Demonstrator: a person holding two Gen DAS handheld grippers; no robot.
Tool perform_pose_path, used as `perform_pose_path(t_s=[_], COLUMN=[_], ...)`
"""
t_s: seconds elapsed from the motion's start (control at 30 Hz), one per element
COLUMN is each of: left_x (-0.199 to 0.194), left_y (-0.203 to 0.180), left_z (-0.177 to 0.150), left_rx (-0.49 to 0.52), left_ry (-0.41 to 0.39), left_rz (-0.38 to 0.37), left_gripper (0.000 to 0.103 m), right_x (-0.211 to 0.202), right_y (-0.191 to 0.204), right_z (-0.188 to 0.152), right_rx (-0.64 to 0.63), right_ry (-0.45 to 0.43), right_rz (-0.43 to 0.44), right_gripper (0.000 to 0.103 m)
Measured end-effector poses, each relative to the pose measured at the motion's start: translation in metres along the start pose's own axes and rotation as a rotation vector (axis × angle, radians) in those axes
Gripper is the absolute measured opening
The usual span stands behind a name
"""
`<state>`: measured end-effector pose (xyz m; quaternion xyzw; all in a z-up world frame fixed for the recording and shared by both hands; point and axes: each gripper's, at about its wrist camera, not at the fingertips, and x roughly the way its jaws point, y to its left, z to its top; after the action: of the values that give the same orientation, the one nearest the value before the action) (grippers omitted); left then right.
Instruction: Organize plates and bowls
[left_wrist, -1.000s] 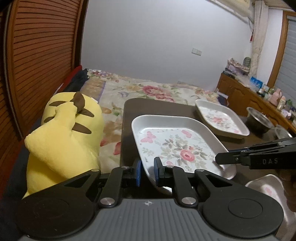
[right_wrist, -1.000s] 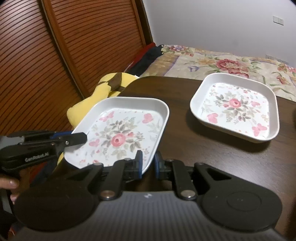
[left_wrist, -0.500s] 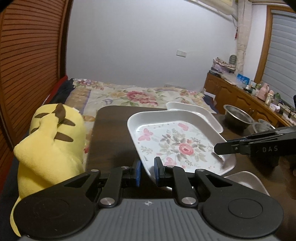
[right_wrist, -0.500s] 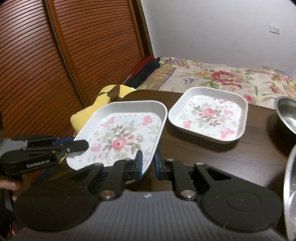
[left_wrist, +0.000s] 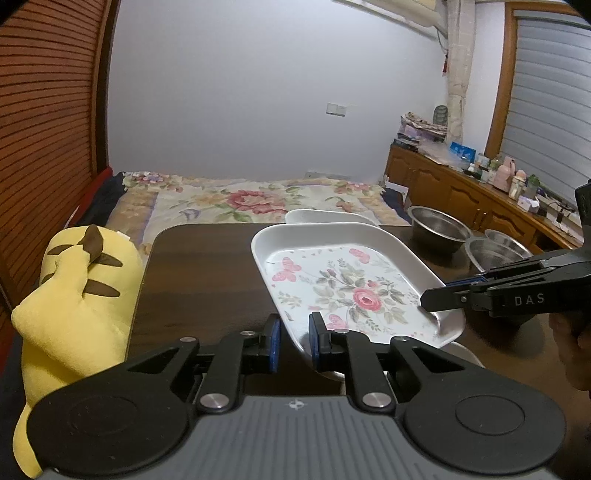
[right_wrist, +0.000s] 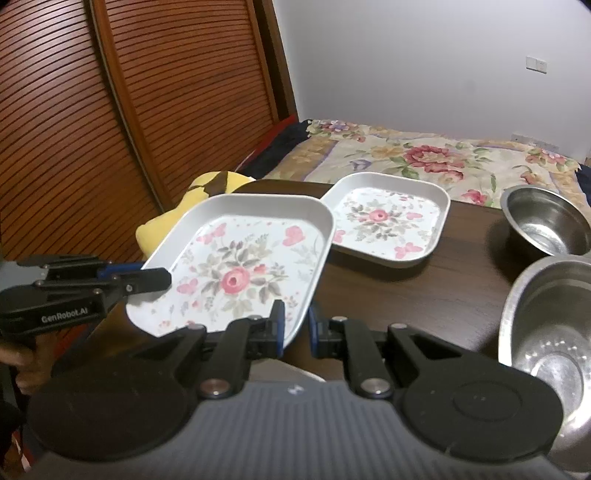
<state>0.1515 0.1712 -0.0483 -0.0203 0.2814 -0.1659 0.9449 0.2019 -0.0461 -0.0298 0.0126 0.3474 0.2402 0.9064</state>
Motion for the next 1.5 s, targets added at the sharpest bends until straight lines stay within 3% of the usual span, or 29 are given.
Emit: perform_pose_path(t_s=[0.8, 1.5], left_x=[-0.026, -0.039], left_y=[-0.031, -0.049], left_z=[-0.02, -0.05], left_rx=[-0.002, -0.029], left_ry=[-0.012, 0.006], left_rz=[-0.062, -0.067], left_gripper=[0.017, 0.017], right_x=[-0.04, -0.055], right_y=[-0.012, -0.013], right_z=[-0.037, -0.066], right_rx=[0.002, 0.014], right_ry=[0.002, 0.001], right_rz=[0.024, 0.039], right_gripper=[0.015, 0.015])
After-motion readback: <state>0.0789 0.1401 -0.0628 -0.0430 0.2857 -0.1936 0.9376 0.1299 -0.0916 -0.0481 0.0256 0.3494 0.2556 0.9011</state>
